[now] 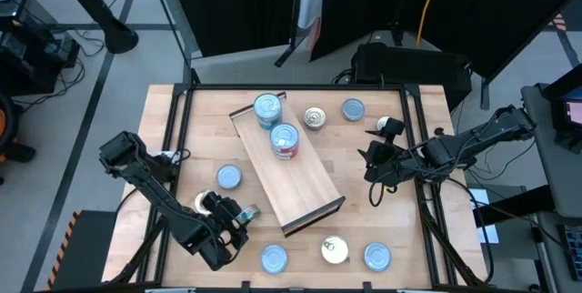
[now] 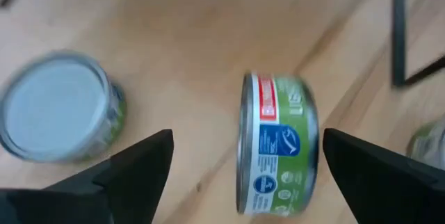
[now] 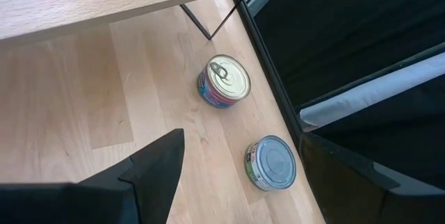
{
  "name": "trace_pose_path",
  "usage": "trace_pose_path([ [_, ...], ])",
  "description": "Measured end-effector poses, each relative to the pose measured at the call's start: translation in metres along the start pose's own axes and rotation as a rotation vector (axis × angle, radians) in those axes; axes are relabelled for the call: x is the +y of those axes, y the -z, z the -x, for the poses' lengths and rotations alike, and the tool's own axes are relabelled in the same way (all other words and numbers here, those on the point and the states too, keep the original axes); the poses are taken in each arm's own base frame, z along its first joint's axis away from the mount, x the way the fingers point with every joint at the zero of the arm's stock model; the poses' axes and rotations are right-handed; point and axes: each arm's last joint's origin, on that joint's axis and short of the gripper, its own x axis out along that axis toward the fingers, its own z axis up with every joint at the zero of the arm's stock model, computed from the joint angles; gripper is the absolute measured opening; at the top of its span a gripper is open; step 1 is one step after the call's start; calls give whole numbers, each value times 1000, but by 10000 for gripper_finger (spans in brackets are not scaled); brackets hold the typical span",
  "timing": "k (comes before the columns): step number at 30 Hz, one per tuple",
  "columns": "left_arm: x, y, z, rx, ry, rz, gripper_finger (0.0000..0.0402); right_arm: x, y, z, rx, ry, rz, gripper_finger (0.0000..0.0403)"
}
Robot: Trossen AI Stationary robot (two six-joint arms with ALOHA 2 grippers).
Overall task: Stack canned seafood by type on shelf
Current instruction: Put the green tuna can on the shelf
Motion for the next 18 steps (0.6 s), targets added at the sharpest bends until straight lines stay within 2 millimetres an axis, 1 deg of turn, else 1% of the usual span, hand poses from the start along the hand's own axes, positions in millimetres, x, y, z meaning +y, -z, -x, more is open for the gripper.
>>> trace_pose_path([
  [4,-5,7,-11,77,-9,-43,351,0,0,0,0,0,0,276],
  [7,-6,8,-15,79,-21,-54,312,0,0,0,0,0,1,276],
  [10,-8,5,-17,72,-4,-79,240,0,0,0,0,0,1,276],
  [13,-14,4,-17,63,53,-114,144,0,0,0,0,0,2,276],
  [14,-16,4,-17,60,69,-127,138,0,0,0,0,0,2,276],
  [16,-17,4,-16,59,83,-155,141,0,0,0,-1,3,2,276],
  [18,-18,1,-10,67,92,-191,141,0,0,0,-1,3,2,276],
])
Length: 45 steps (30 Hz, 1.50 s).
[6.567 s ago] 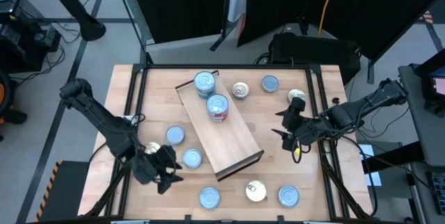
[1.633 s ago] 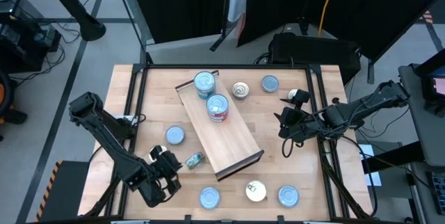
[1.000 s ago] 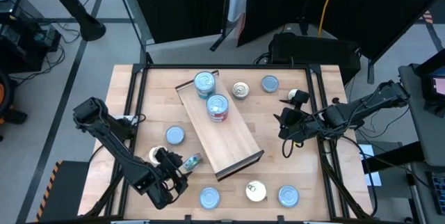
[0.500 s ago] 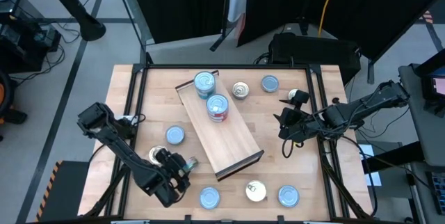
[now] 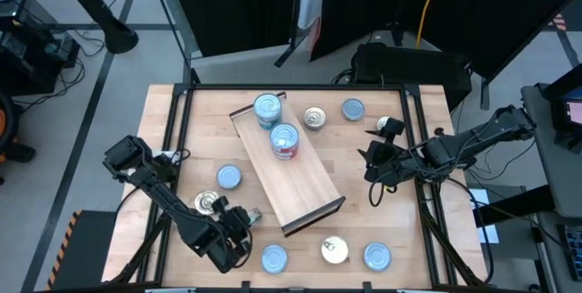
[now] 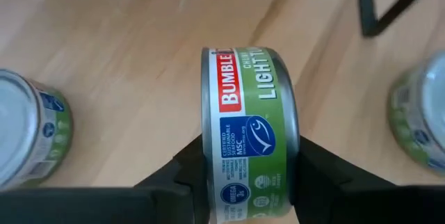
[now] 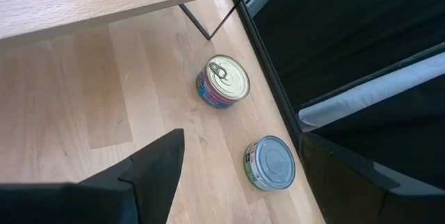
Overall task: Stack canned seafood by type on shelf
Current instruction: Put the green tuna can on the shelf
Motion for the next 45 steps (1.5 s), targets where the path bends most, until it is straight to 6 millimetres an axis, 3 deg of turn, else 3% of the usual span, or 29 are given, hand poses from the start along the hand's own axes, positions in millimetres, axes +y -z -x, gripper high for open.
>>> trace_pose_path([
  [3,1,-12,26,17,16,-16,141,0,0,0,0,0,0,276],
  [7,8,-37,79,-1,-11,-52,141,0,0,0,0,0,0,276],
  [11,12,-72,128,-242,-54,-155,141,0,0,0,0,0,3,276],
  [14,10,-93,140,-411,-115,-303,141,0,0,0,0,0,3,276],
  [18,9,-116,126,-482,-222,-516,141,0,0,0,0,1,3,276],
  [26,0,-152,65,-381,-350,-778,141,0,0,0,0,1,3,276],
  [30,-2,-156,34,-288,-392,-871,141,0,0,0,0,0,3,276],
  [36,-4,-156,4,-198,-429,-955,151,0,0,0,0,1,7,276],
  [45,-4,-157,-6,-166,-414,-951,193,0,0,0,0,1,7,276],
])
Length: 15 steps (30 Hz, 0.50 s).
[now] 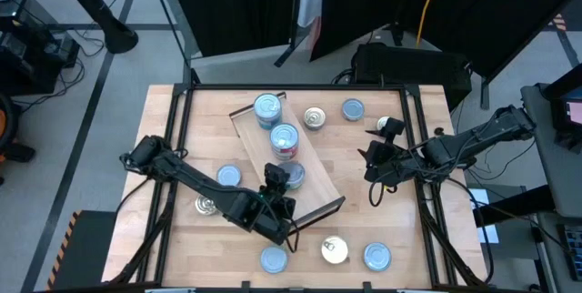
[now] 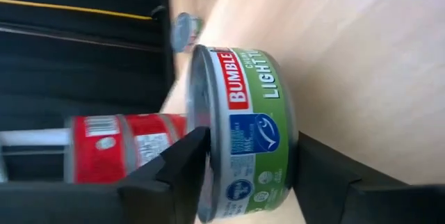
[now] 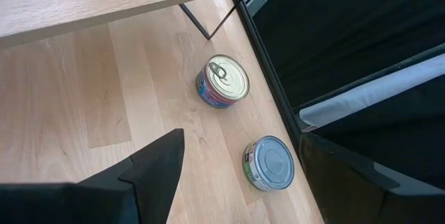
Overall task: Stack canned seafood by type on shelf
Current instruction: Put the green tuna can on the shelf
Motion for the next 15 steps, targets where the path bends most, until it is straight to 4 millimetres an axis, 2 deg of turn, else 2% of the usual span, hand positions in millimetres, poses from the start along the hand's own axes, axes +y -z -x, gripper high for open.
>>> trace_pose_path([
  [3,6,-1,1,-12,59,52,230,0,0,0,0,0,-2,276],
  [9,17,-3,8,-29,13,76,304,0,0,0,0,-2,-5,276],
  [15,29,1,29,-83,82,120,312,0,0,0,1,-4,-5,276],
])
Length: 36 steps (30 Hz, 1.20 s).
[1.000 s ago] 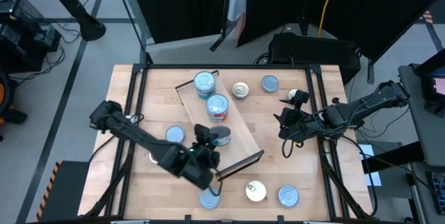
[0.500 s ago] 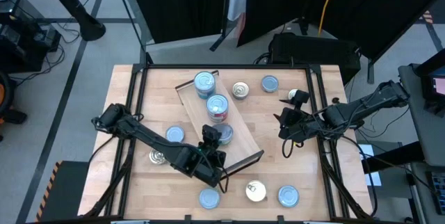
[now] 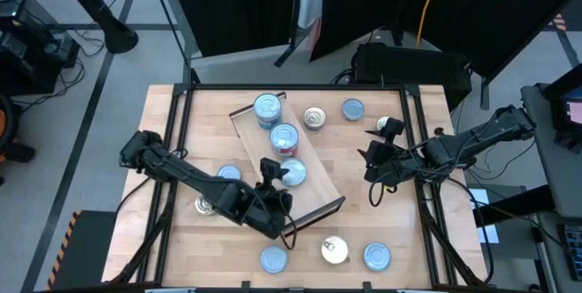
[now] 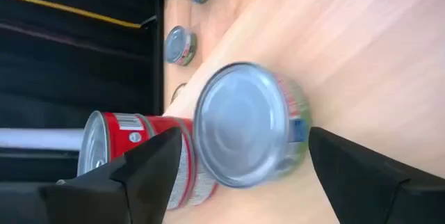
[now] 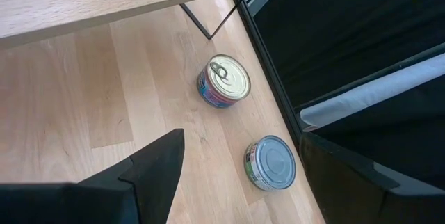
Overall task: Stack canned seafood by type on shelf
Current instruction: Put the green tuna can on the shelf
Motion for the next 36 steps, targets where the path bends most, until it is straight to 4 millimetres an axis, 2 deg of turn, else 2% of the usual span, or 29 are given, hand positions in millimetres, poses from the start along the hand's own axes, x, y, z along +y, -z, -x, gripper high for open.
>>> trace_pose_path([
  [5,-2,2,4,3,18,44,295,0,0,0,0,0,0,276],
  [19,-5,6,-8,54,-41,30,240,1,-2,0,-13,-28,-24,276],
  [27,-2,7,-13,69,-45,8,237,1,-12,-2,-72,-26,-22,276],
  [36,-3,4,-13,50,-45,-24,237,-11,-11,-14,-21,40,-11,276],
])
